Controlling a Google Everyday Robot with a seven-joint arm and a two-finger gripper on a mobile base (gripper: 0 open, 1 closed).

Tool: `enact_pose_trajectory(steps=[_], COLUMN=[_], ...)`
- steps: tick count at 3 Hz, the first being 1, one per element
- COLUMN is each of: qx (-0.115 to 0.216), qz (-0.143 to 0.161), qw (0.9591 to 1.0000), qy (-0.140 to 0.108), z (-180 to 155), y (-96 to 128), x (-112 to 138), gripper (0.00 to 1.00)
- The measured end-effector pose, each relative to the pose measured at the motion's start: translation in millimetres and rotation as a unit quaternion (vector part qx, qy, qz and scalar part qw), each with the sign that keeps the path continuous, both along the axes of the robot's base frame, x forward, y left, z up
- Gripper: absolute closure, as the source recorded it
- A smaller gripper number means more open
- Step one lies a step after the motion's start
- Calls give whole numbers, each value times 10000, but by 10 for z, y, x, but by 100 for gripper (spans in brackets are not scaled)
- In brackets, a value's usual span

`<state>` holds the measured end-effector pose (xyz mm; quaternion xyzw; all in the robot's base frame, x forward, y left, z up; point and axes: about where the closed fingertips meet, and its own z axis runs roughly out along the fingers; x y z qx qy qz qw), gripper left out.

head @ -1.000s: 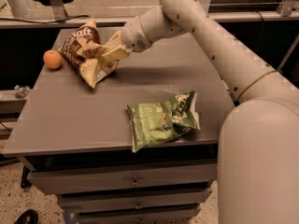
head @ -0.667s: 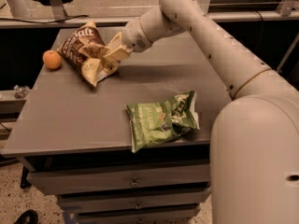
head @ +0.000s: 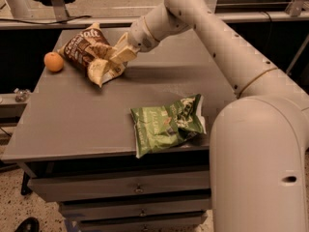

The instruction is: Move brown chip bag near orange

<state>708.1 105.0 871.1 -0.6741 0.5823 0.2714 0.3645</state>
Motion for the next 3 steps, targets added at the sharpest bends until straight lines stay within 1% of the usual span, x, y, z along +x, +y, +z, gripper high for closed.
enact_pose_trajectory(steps=[1,2,3], qx=[-71,-112,-117], qz=[-12,-5,-75], qw=[10000,9999,9999], qy=[5,-4,-81], z=[26,70,205], y=[-31,-58,-231], x=[17,22,5], gripper=[12,0,0])
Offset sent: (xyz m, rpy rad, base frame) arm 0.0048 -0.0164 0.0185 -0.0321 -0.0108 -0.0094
